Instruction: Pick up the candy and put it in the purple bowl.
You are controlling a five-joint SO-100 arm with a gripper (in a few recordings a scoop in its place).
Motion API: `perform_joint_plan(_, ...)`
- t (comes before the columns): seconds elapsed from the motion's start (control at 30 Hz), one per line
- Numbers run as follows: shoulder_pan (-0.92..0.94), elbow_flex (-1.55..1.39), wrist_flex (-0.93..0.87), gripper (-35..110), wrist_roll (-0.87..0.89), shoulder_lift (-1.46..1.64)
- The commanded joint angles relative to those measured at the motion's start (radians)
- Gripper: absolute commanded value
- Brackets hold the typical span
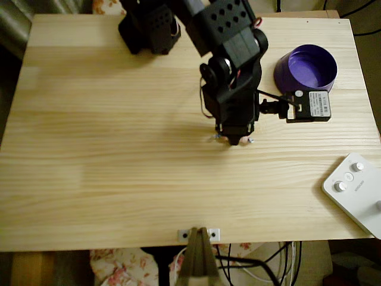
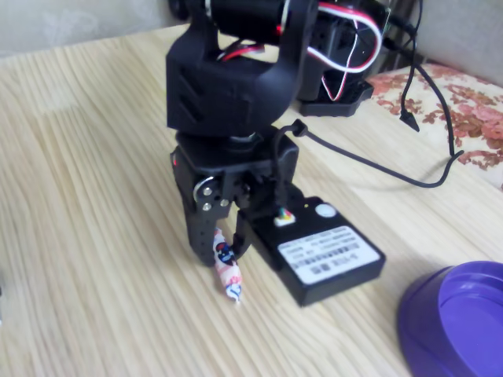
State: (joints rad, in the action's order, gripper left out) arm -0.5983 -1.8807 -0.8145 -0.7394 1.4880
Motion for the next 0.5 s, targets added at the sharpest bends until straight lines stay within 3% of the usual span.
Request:
perform_joint_plan(0.0, -0.018, 0.012, -0.009, 2, 0.005, 0.023)
perform_joint_plan(0.27, -0.018, 0.035, -0.055, 1, 0.025, 0.109)
perform_joint_plan(0.47, -0.012, 0.123, -0.206, 1, 0.051, 0.233)
